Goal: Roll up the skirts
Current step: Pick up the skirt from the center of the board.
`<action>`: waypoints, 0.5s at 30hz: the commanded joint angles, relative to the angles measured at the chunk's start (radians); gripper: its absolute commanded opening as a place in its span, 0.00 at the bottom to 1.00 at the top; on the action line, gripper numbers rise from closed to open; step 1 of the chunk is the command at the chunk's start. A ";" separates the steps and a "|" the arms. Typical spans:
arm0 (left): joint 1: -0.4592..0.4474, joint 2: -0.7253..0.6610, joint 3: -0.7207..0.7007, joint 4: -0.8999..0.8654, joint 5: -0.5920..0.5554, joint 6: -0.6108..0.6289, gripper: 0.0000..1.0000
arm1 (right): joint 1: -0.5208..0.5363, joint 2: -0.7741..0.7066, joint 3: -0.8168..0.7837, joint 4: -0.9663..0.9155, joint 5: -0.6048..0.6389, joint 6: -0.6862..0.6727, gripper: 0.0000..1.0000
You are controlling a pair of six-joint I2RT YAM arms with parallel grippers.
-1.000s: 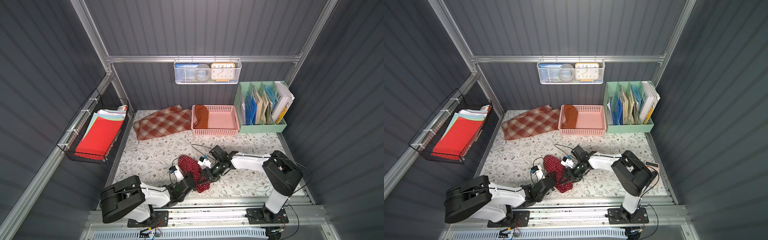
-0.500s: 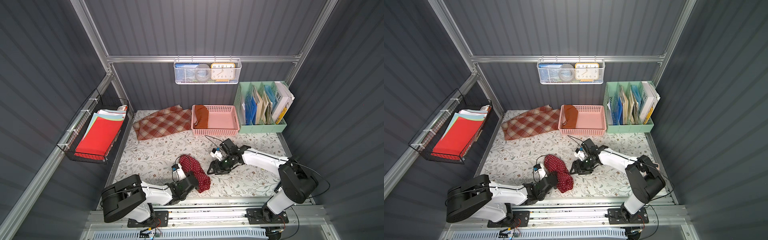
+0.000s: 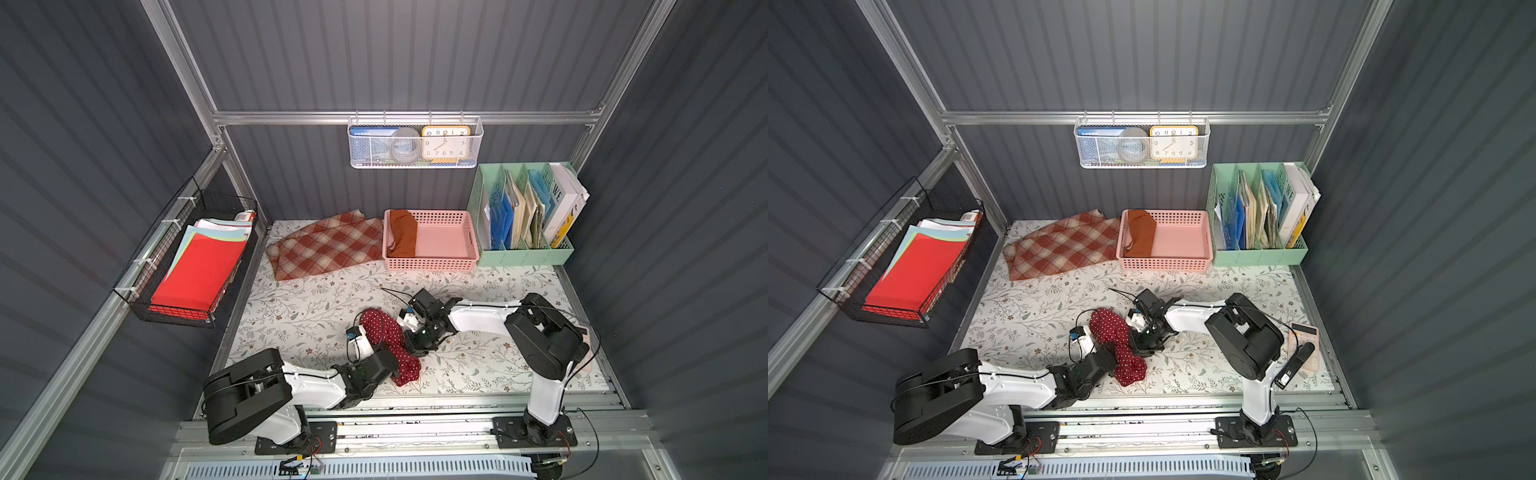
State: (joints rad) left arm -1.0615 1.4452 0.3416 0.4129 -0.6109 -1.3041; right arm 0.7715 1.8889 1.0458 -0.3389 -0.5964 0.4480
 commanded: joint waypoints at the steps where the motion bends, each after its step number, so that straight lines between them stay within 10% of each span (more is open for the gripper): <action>1: -0.003 0.055 -0.005 -0.069 0.112 0.049 0.00 | 0.046 0.032 -0.052 -0.023 0.080 0.032 0.05; 7: -0.003 0.067 -0.040 0.065 0.147 0.052 0.45 | 0.066 0.068 -0.054 -0.011 0.120 0.054 0.03; 15: -0.003 -0.142 -0.125 0.066 0.113 0.056 0.63 | 0.066 0.120 -0.042 -0.015 0.149 0.052 0.01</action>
State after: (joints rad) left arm -1.0592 1.3579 0.2489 0.5282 -0.5400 -1.2709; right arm 0.8078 1.8961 1.0477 -0.3099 -0.5613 0.4908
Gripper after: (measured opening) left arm 0.619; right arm 0.065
